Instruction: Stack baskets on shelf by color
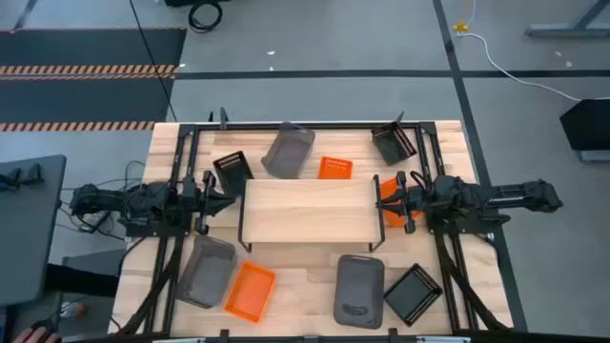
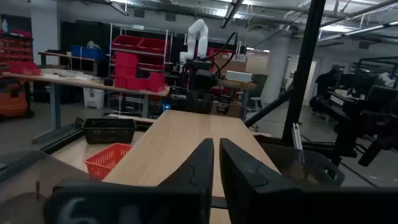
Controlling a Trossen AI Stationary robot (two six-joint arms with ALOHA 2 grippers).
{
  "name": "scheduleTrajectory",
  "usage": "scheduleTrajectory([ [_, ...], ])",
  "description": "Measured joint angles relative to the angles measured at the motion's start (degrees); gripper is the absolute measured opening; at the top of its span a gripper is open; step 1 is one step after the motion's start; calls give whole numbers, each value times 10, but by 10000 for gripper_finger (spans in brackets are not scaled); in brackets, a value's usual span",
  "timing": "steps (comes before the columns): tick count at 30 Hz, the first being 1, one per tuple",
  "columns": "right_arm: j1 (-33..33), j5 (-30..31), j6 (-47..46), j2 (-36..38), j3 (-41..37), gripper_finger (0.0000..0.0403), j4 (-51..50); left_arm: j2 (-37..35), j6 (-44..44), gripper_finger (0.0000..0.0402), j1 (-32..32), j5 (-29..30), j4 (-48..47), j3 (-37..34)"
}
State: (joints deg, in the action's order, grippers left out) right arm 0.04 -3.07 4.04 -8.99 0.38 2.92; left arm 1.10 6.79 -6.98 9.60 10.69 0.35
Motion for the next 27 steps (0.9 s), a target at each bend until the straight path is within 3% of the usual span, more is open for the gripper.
scheduleTrajectory([
  [27, 0, 0, 0, 0, 0, 39, 0, 0, 0, 36, 0, 0, 0, 0],
])
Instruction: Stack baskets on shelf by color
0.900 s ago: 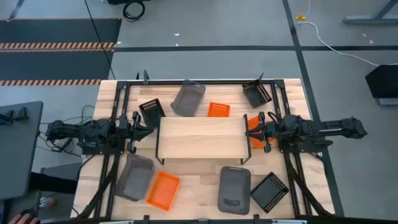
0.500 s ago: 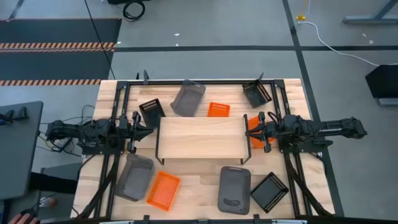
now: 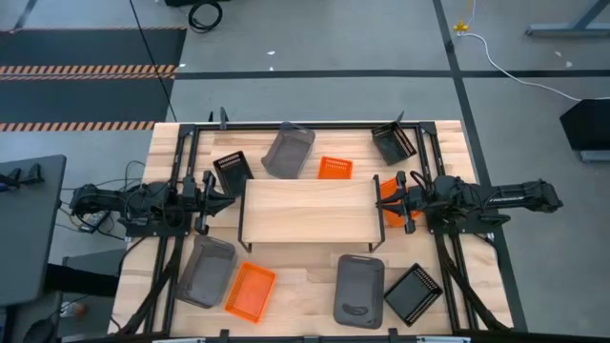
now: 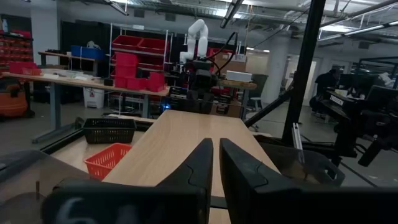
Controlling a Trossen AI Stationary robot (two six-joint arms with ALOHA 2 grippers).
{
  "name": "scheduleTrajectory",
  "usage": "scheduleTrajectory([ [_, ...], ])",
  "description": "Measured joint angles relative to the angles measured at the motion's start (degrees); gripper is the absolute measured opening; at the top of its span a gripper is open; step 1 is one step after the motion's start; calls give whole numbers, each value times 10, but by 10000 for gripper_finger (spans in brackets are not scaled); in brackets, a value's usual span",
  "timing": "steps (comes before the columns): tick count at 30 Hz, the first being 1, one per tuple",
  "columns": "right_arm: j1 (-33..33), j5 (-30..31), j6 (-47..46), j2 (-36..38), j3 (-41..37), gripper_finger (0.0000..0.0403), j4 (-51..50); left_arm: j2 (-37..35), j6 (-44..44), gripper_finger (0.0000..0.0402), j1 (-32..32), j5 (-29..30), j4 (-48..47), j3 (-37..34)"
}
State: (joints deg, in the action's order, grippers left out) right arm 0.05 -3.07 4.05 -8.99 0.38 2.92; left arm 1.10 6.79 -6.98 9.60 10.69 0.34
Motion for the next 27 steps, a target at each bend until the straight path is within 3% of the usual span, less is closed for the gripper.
scheduleTrajectory([
  [27, 0, 0, 0, 0, 0, 39, 0, 0, 0, 32, 0, 0, 0, 0],
])
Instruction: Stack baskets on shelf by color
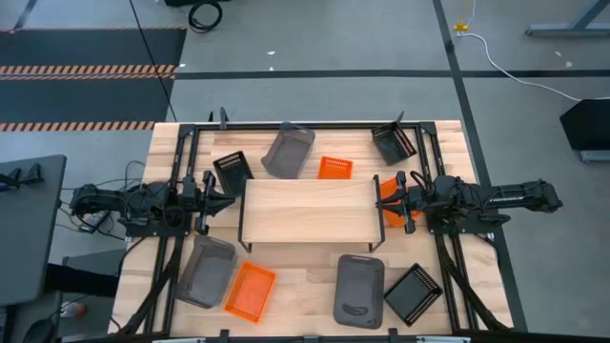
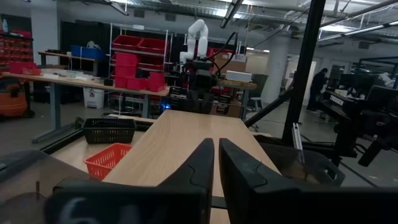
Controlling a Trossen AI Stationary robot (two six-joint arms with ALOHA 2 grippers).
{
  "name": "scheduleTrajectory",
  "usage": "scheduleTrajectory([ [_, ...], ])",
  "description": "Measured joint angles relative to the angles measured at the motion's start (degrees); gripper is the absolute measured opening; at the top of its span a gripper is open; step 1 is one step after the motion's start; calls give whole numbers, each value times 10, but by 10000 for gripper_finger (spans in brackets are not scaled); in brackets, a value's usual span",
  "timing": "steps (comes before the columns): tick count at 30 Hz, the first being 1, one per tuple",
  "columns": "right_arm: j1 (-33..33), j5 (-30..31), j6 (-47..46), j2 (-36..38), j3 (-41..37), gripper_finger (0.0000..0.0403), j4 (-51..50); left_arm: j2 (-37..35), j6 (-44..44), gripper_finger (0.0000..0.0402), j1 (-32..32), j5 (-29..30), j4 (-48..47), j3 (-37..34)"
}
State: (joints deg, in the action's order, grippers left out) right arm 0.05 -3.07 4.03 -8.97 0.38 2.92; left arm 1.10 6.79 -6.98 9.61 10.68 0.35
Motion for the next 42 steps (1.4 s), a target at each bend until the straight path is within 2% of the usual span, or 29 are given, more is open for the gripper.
scheduleTrajectory([
  [42, 0, 0, 0, 0, 0, 39, 0, 0, 0, 28, 0, 0, 0, 0],
])
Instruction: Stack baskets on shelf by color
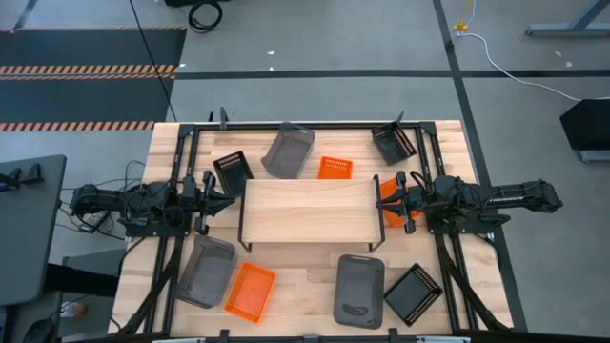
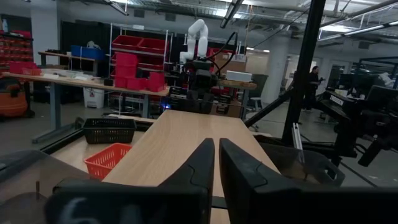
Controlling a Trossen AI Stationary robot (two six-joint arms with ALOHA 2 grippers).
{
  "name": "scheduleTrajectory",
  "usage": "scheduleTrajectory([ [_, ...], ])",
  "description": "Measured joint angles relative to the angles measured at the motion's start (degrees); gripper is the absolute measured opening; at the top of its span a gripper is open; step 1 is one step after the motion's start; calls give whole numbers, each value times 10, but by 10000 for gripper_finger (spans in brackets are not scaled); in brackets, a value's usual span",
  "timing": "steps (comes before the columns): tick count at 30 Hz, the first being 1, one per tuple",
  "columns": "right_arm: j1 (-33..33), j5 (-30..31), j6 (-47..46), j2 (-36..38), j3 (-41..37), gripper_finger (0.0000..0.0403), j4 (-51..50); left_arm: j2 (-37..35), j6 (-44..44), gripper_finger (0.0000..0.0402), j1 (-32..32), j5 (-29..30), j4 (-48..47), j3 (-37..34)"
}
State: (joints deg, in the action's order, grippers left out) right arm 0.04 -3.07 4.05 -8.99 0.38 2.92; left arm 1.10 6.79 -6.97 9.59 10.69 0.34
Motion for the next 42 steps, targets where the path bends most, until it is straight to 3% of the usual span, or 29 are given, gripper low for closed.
scheduleTrajectory([
  [12, 0, 0, 0, 0, 0, 39, 0, 0, 7, 32, 0, 0, 0, 0],
  [18, 0, 1, 0, 0, 0, 39, 0, 0, 75, 29, 0, 0, 0, 0],
  [23, 8, 93, 1, 0, 0, 39, 0, 0, 109, 35, 0, 0, 7, 0],
  [27, 12, 120, 27, 0, 0, 39, 11, 0, 108, 35, 0, 0, 20, 0],
  [42, 13, 124, 32, 0, 0, 39, 17, 0, 133, 34, 0, 18, 32, 0],
])
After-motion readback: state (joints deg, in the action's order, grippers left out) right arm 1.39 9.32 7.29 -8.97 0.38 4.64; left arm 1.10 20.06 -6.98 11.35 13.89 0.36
